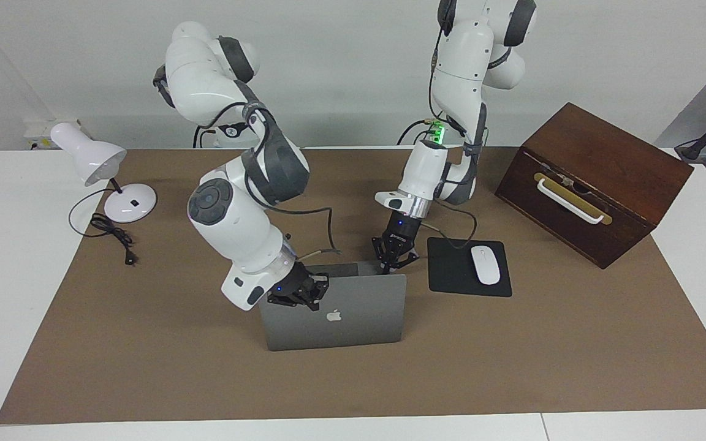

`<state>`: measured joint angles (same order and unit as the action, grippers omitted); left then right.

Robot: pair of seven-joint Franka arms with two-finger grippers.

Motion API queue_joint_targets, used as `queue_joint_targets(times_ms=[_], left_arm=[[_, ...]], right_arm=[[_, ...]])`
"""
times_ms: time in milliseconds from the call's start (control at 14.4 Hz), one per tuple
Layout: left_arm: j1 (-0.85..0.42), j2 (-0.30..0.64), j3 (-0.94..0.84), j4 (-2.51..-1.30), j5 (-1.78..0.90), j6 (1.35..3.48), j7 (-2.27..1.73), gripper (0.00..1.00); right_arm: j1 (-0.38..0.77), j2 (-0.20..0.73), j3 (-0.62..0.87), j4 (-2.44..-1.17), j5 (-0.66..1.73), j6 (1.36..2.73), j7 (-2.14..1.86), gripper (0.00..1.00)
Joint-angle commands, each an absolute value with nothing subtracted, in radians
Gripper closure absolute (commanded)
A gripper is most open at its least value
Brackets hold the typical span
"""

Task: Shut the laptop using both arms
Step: 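Pull the laptop lid toward the robot with the right gripper, then push the lid down flat onto the laptop base with the right gripper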

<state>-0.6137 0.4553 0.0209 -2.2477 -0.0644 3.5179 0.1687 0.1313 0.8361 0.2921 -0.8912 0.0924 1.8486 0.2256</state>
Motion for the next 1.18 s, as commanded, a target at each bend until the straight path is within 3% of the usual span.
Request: queue_joint_targets(times_ms=[0, 1114], left_arm=[[-0.607, 0.453, 0.031, -2.307, -0.071, 3.507, 0.204, 1.0], [-0.603, 0.451, 0.031, -2.321, -0.071, 3.507, 0.227, 1.0]], right_arm=[[0.121, 0.825, 0.305, -0.911, 0.078, 1.813, 0.244, 1.0], [0.121, 0.825, 0.307, -1.015, 0.028, 1.807, 0.244, 1.0]])
